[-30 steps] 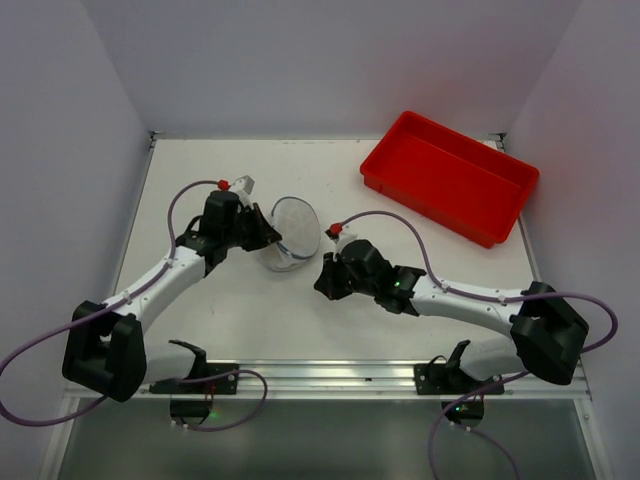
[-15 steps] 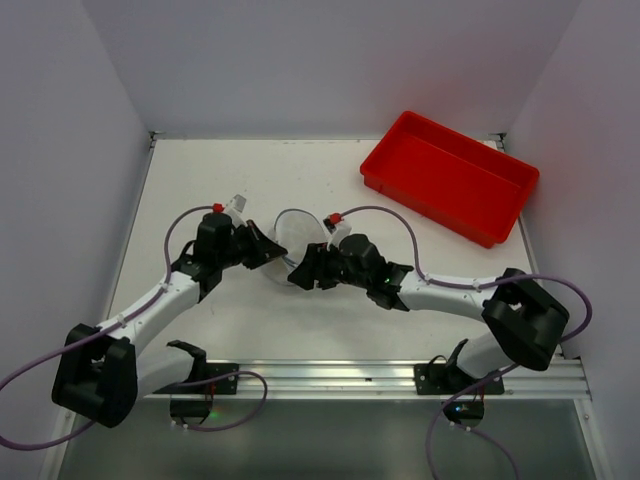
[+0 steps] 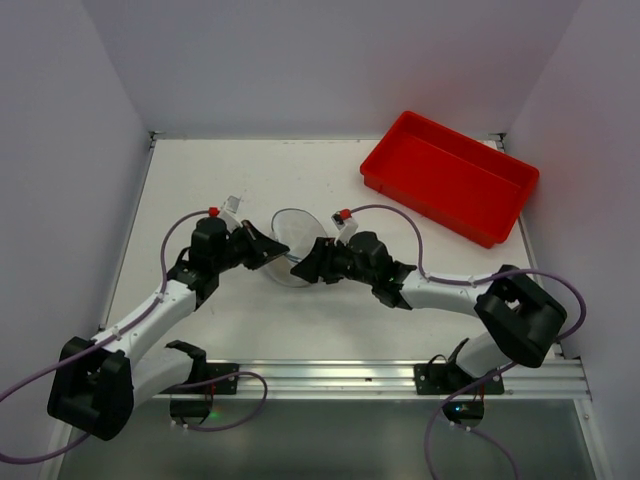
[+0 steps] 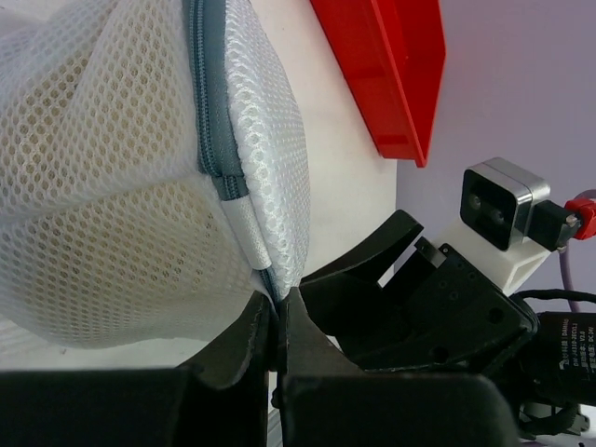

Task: Unzip the laundry bag and remove the bra

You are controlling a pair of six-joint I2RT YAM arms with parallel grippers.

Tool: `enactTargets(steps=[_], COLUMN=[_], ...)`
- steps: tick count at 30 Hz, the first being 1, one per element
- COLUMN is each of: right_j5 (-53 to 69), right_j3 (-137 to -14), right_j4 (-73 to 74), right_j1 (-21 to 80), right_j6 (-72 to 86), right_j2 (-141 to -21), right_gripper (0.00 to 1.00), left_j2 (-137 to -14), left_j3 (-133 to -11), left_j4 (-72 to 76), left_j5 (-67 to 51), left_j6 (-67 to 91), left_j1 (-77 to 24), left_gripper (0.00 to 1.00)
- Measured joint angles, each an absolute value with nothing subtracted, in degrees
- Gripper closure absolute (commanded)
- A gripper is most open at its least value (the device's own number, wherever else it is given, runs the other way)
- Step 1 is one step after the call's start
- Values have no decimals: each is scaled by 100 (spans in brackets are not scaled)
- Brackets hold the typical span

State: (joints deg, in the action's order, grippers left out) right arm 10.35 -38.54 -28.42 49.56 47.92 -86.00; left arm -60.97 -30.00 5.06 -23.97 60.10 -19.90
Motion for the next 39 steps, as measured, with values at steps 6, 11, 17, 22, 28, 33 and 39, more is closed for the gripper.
enactTargets(steps=[6,11,17,22,28,33,39], right_j5=[1208,1310,1313,1310,1304,1304,1162], right_j3=[-3822,-3820,-3800,-3789,-3715,-3647,-3553], right_j4=[-3026,-3181,-3227,-3251,-3312,-3363,-2969], right_j1=[4928,4917,4912,4904,4871,4818,4805], right_j6=[4790,4783,4777,4772,4753,4720,4497], right_j2=[-8600,-8600,-8600,-8600,-8600,-8600,-8322], right_gripper=[41,46,50,63,81,100,100], left_j2=[-6040,-6018,-6007,-5979,-5977,-5979,-6217], left_j3=[-2847,-2808,-2724,-2722,-2722,-2722,-2974], left_j4=[644,676,729,731,729,718,416], left_j5=[-2477,-2493,-2517,-2539,-2580,-2609,-2665], left_j6=[6114,6193,6202,6200,6198,6184,5822], left_j1=[-1990,-1990,-1990,-1990,-1990,-1990,-1973], left_gripper=[100,100,100,100,100,100,100])
